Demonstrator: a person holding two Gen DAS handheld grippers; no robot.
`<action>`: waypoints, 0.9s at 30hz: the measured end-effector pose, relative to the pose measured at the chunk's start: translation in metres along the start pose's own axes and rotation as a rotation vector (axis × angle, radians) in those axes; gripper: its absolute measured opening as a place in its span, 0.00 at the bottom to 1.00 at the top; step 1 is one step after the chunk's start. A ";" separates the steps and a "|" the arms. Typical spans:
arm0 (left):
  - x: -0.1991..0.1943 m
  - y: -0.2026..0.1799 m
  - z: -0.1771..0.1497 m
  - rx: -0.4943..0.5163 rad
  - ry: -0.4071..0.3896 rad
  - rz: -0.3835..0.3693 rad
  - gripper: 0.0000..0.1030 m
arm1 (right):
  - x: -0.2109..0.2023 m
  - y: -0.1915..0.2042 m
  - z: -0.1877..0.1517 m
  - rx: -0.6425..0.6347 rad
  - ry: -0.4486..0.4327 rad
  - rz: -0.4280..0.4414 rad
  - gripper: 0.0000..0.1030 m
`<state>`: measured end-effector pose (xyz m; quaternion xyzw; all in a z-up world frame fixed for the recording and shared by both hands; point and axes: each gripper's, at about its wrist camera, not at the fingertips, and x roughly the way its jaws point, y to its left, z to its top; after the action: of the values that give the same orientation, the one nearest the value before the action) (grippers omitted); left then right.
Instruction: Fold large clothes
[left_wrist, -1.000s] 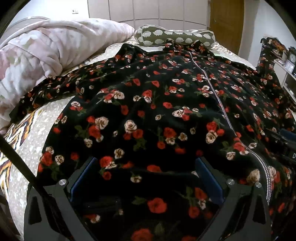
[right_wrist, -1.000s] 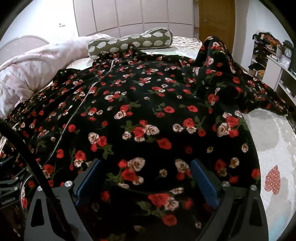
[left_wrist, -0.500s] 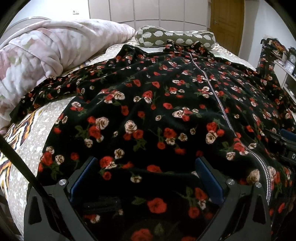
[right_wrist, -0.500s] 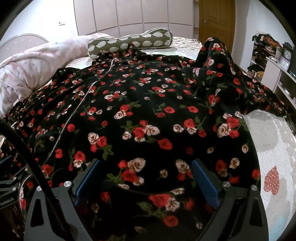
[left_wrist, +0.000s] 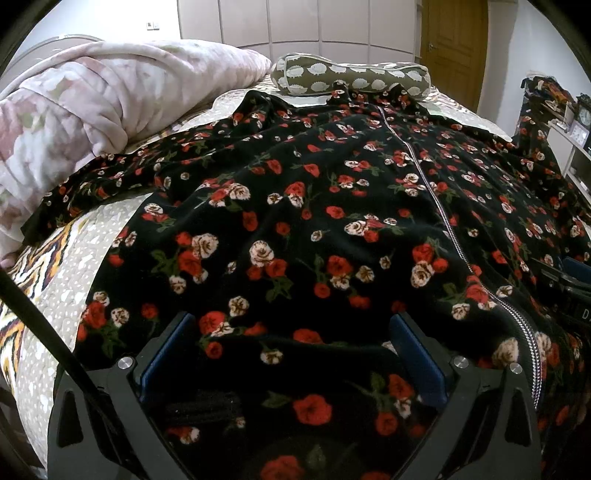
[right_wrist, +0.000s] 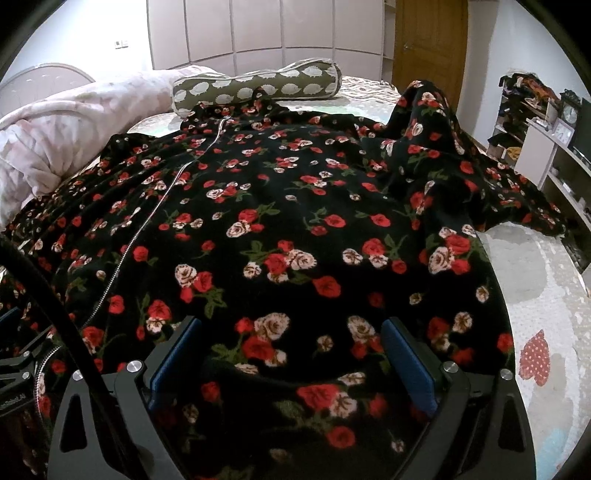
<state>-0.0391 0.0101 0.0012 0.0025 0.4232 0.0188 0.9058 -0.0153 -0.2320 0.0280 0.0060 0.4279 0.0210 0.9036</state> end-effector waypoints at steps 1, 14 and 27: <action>0.000 0.000 0.000 0.000 0.000 0.000 1.00 | 0.000 0.000 0.000 0.000 0.000 0.000 0.96; 0.000 -0.001 -0.001 -0.001 0.000 0.004 1.00 | 0.000 -0.001 0.000 0.004 0.011 0.009 0.96; -0.054 0.004 0.028 -0.032 0.021 -0.114 0.89 | -0.069 -0.067 0.028 0.252 -0.052 0.295 0.82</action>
<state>-0.0521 0.0121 0.0610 -0.0362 0.4316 -0.0259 0.9010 -0.0353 -0.3018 0.0972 0.1826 0.3980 0.0994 0.8935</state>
